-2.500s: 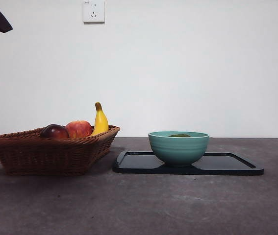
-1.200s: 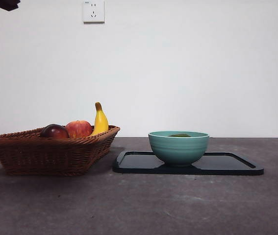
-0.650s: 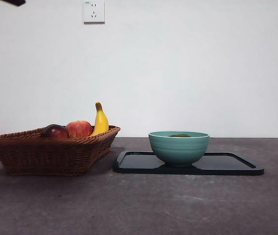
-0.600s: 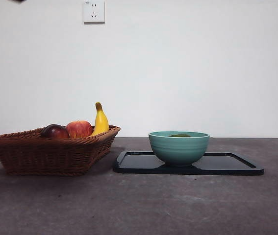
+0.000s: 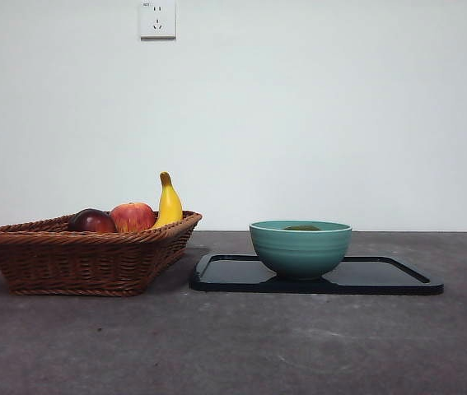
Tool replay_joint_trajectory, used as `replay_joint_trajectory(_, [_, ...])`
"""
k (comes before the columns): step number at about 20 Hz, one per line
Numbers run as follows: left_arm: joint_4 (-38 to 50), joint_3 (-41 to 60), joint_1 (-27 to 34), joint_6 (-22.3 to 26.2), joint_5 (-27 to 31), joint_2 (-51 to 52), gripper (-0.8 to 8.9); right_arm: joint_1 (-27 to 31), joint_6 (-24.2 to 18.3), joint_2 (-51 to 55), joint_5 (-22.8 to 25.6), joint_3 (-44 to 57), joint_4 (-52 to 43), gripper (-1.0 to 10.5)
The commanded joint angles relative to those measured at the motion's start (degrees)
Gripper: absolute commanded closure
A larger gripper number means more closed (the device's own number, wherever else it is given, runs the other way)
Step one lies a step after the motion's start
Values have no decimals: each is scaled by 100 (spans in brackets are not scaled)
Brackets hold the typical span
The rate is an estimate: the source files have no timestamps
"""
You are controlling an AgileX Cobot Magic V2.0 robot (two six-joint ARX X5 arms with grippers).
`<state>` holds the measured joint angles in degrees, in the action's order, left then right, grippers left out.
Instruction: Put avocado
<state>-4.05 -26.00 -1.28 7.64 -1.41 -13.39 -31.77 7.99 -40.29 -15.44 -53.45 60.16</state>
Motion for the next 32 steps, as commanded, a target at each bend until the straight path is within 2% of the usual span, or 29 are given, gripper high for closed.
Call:
replay_joint_trajectory(1, [68,560,151,28,24,444,799,-35,39,-35,-15,-24,-57,939])
replay_joint_trajectory(7, [46,1788,243,-48,24,1272,799,-35,42,-35,-15,-24,-57,939])
replay_joint_trajectory(14, [20,2485,245,-208,22,1322,799,-35,42,-35,-15,-24,-57,939])
replay_joint_trajectory(20, [-684,2535,245,-409,22,1322,799,-35,42,-35,-15,-24,-57,939])
replay_joint_trajectory(22, [-675,2535,245,-533,22,1322,799,-35,39,-35,-13,-24,-57,939])
replay_joint_trajectory(32, [-669,2535,245,-533,20,1320,799,-35,42,-35,-15,-24,-57,939])
